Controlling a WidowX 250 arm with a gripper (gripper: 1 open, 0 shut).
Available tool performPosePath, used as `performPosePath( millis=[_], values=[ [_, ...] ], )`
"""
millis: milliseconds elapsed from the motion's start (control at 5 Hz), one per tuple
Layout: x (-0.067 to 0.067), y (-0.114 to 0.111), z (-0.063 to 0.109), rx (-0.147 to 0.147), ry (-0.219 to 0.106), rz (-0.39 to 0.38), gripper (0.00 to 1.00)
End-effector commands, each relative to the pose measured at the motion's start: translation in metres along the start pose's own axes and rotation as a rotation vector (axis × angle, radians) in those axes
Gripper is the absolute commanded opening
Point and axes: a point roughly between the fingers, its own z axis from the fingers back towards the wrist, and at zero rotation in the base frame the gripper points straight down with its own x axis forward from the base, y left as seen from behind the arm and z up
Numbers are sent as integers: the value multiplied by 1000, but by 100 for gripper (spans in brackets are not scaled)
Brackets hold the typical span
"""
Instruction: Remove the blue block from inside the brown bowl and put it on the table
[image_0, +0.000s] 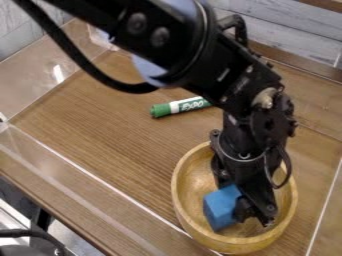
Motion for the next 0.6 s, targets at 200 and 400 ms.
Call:
performPosePath(
  millis=[200,400],
  values=[
    [6,7,5,9,-23,24,0],
    [5,8,6,10,-19,30,0]
  ],
)
